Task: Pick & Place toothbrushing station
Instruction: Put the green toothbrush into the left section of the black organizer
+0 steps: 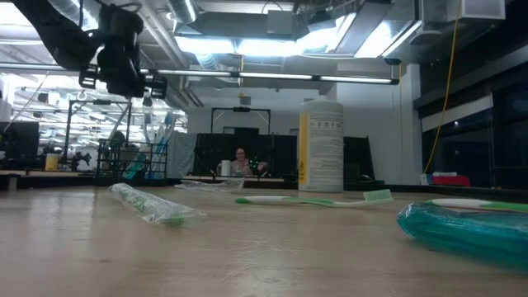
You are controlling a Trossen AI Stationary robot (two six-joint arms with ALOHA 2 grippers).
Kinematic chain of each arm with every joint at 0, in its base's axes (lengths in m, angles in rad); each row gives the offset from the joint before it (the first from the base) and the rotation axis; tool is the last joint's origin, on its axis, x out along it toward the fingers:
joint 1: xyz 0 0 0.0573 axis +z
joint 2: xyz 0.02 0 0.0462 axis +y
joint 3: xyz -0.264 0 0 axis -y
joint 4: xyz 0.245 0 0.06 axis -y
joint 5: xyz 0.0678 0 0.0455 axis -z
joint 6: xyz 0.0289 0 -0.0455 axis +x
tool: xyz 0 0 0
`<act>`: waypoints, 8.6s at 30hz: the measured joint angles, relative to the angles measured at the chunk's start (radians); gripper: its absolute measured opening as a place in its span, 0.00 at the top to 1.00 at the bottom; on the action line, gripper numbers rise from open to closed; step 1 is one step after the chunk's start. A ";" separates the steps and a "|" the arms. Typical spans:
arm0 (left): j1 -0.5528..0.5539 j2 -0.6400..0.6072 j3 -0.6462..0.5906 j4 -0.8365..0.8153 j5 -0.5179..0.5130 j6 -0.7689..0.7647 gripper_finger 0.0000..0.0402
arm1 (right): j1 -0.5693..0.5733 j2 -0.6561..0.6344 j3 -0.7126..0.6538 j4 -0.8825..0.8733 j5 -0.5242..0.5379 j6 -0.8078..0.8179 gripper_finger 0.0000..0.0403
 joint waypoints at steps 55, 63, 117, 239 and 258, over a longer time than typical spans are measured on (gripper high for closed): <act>-1.103 -0.084 0.134 -1.080 1.277 -1.732 0.73 | 0.077 0.002 0.000 0.052 0.022 -0.102 0.73; -1.103 0.058 0.133 -1.047 1.104 -1.916 0.72 | 0.117 0.003 0.000 0.053 0.060 -0.137 0.73; -0.739 -0.170 0.583 -1.715 -0.122 -0.921 0.99 | 0.211 0.003 0.000 0.098 0.184 -0.231 0.73; -0.776 0.830 0.927 -0.807 1.288 0.201 0.66 | 0.279 0.014 0.000 0.156 0.314 -0.309 0.73; -0.782 0.955 0.951 -0.727 1.334 0.157 0.68 | 0.340 0.012 0.000 0.186 0.322 -0.345 0.73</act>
